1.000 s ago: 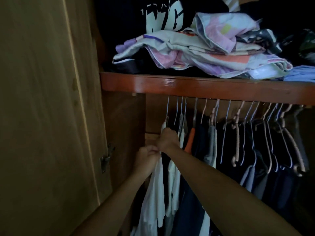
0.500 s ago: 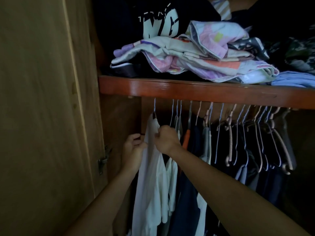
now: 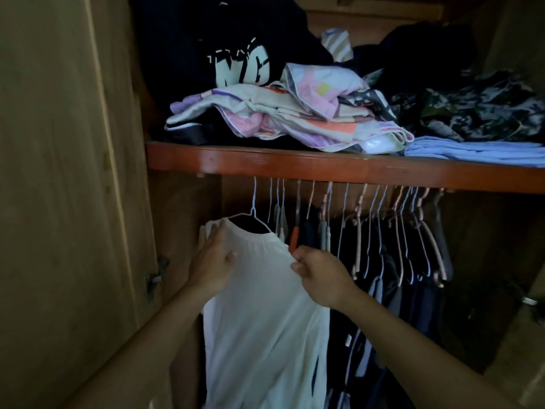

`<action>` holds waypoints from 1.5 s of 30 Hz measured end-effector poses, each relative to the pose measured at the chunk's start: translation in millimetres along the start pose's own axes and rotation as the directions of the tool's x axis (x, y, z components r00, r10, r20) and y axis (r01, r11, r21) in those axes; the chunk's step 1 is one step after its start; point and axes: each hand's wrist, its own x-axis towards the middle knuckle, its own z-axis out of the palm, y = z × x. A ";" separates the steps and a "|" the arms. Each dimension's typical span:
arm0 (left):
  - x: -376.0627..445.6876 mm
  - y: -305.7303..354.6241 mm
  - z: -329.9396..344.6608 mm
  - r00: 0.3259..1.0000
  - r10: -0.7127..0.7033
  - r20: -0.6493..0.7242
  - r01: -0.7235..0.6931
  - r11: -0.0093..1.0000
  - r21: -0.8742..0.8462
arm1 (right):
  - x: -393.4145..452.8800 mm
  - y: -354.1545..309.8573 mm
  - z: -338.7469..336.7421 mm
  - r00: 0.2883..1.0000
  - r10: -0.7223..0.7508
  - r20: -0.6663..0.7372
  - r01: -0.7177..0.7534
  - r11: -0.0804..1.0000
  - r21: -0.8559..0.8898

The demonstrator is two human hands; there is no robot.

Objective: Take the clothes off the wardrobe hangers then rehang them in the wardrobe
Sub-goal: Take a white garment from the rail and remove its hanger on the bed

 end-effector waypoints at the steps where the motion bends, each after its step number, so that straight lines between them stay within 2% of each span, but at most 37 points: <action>1: 0.0 0.8 -2.0 1.000 0.017 0.013 -0.017 0.999 0.040 | -7.4 3.7 -5.2 1.000 -0.012 -0.002 0.012 1.000 -0.023; 6: 1.3 10.8 -6.5 0.998 0.032 0.057 -0.041 0.986 0.163 | -47.4 17.3 -27.0 0.997 -0.075 -0.017 0.072 0.990 -0.123; 11: 0.6 6.0 3.7 0.981 0.132 0.142 -0.165 0.954 0.252 | -83.7 31.0 -62.7 0.994 -0.104 -0.017 0.101 0.988 -0.117; 14: 1.6 19.3 1.9 0.945 0.275 0.178 -0.289 0.956 0.059 | -105.2 41.6 -85.6 0.995 -0.089 -0.041 0.082 0.985 -0.152; 17: -3.3 51.4 3.7 0.900 0.379 0.217 -0.368 0.925 -0.088 | -132.9 58.3 -105.1 0.997 -0.010 -0.077 -0.002 0.987 -0.160; 20: -12.3 95.0 9.9 0.855 0.470 0.218 -0.424 0.877 -0.224 | -162.6 73.9 -122.8 0.987 0.065 -0.149 -0.075 0.995 -0.065; 22: -19.9 127.5 16.7 0.812 0.531 0.243 -0.470 0.841 -0.269 | -180.7 80.0 -131.5 0.979 0.088 -0.183 -0.091 0.996 -0.008; 25: -32.5 173.4 30.5 0.738 0.622 0.263 -0.536 0.776 -0.332 | -207.7 90.8 -144.7 0.965 0.129 -0.229 -0.147 0.987 -0.065; 28: -42.8 207.0 45.7 0.707 0.649 0.281 -0.518 0.746 -0.419 | -241.8 102.3 -164.3 0.938 0.177 -0.298 -0.202 0.978 -0.055; 34: -65.6 257.1 82.8 0.628 0.694 0.352 -0.439 0.689 -0.576 | -317.8 107.1 -194.8 0.925 0.192 -0.327 -0.194 0.981 0.029; 38: -85.0 293.5 110.1 0.564 0.739 0.368 -0.427 0.642 -0.637 | -360.2 109.9 -202.3 0.872 0.270 -0.409 -0.281 0.959 0.035; 42: -101.2 330.7 134.4 0.464 0.798 0.384 -0.426 0.582 -0.693 | -398.5 104.5 -210.6 0.809 0.364 -0.462 -0.435 0.899 -0.053; 45: -109.7 359.4 151.5 0.362 0.850 0.383 -0.397 0.512 -0.761 | -425.7 93.8 -217.1 0.750 0.448 -0.487 -0.543 0.837 -0.066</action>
